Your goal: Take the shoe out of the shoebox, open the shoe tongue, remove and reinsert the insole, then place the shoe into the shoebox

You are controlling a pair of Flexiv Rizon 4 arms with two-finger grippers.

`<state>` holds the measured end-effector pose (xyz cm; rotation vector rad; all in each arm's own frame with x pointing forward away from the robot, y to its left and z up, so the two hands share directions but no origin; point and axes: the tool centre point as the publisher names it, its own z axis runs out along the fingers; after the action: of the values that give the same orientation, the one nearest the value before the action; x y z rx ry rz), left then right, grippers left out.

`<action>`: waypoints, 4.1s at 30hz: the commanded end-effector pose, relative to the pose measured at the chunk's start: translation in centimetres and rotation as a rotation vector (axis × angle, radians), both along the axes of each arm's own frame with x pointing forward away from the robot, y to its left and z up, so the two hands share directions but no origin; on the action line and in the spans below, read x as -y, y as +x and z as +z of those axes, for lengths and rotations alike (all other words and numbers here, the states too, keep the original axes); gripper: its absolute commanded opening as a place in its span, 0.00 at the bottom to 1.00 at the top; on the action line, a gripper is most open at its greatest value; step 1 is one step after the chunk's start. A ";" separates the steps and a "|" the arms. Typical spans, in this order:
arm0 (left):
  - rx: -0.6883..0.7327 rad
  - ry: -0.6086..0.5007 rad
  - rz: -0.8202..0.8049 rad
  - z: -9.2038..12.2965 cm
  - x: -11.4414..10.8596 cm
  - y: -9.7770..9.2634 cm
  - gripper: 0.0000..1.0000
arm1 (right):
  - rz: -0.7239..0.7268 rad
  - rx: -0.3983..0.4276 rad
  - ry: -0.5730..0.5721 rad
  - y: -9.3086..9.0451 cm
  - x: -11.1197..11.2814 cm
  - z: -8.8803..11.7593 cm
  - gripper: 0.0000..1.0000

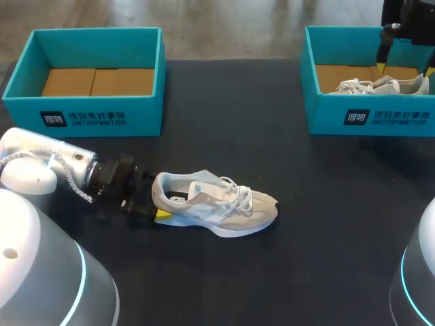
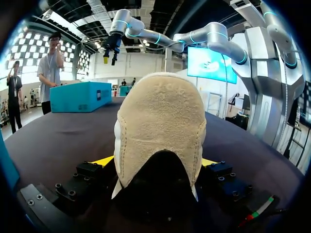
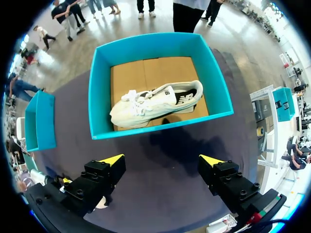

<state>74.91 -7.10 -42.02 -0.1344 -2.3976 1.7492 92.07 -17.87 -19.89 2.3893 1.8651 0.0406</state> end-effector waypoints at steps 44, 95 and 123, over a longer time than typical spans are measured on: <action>-0.008 -0.011 -0.044 -0.5 1.0 -0.3 0.00 | 0.000 0.001 0.000 0.0 0.0 0.0 1.00; -0.008 -0.011 -0.044 -0.5 1.0 -0.3 0.00 | -0.068 0.070 -0.011 -8.3 -17.8 -1.7 1.00; -0.008 -0.011 -0.044 -0.5 1.0 -0.3 0.00 | -0.076 0.035 -0.062 -10.7 -23.8 -0.9 1.00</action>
<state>74.71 -8.12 -42.36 -0.1816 -2.3602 1.7404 80.99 3.06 -21.47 2.4353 1.7546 0.0778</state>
